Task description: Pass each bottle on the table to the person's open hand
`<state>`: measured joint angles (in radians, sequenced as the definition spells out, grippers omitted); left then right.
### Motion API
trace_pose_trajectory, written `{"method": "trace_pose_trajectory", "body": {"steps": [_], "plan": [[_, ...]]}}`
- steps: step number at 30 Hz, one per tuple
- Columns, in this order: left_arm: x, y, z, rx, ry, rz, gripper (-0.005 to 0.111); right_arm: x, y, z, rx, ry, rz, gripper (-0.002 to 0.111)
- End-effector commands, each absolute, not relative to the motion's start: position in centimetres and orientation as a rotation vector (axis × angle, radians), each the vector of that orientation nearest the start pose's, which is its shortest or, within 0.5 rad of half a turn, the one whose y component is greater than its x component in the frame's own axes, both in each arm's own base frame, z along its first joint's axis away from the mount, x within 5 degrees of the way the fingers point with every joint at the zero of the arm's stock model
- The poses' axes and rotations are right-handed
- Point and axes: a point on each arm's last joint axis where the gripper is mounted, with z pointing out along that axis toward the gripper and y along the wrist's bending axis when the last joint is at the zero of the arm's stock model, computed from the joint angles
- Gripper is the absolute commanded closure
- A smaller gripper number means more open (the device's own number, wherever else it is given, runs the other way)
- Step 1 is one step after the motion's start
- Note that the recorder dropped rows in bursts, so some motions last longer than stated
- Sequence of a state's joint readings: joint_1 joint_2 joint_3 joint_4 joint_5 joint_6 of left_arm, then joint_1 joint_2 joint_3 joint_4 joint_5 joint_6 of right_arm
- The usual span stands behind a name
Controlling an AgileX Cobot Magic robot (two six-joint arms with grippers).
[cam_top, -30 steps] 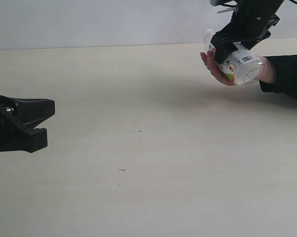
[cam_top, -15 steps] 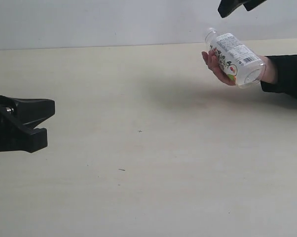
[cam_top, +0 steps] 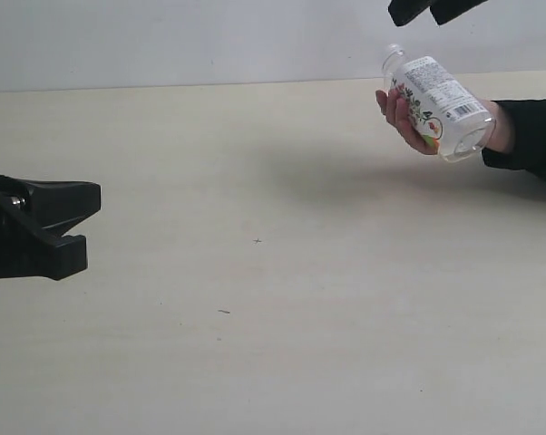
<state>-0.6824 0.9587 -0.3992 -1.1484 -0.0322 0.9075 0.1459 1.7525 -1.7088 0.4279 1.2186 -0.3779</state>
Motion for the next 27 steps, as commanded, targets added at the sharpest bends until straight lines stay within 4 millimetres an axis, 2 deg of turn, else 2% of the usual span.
{"method": "trace_pose_trajectory", "body": {"steps": [1,10,19,27], "plan": [[14.4,-11.3,24.1,0.442,2.027,-0.546,0.104,34.5,8.6,34.2,-0.627,2.628,0.519,0.052],[14.4,-11.3,24.1,0.442,2.027,-0.546,0.104,31.3,8.1,32.1,-0.617,2.719,0.541,0.052],[14.4,-11.3,24.1,0.442,2.027,-0.546,0.104,30.0,8.1,30.4,-0.581,2.755,0.571,0.052],[14.4,-11.3,24.1,0.442,2.027,-0.546,0.104,29.4,7.8,27.5,-0.507,2.766,0.547,0.052]]}}
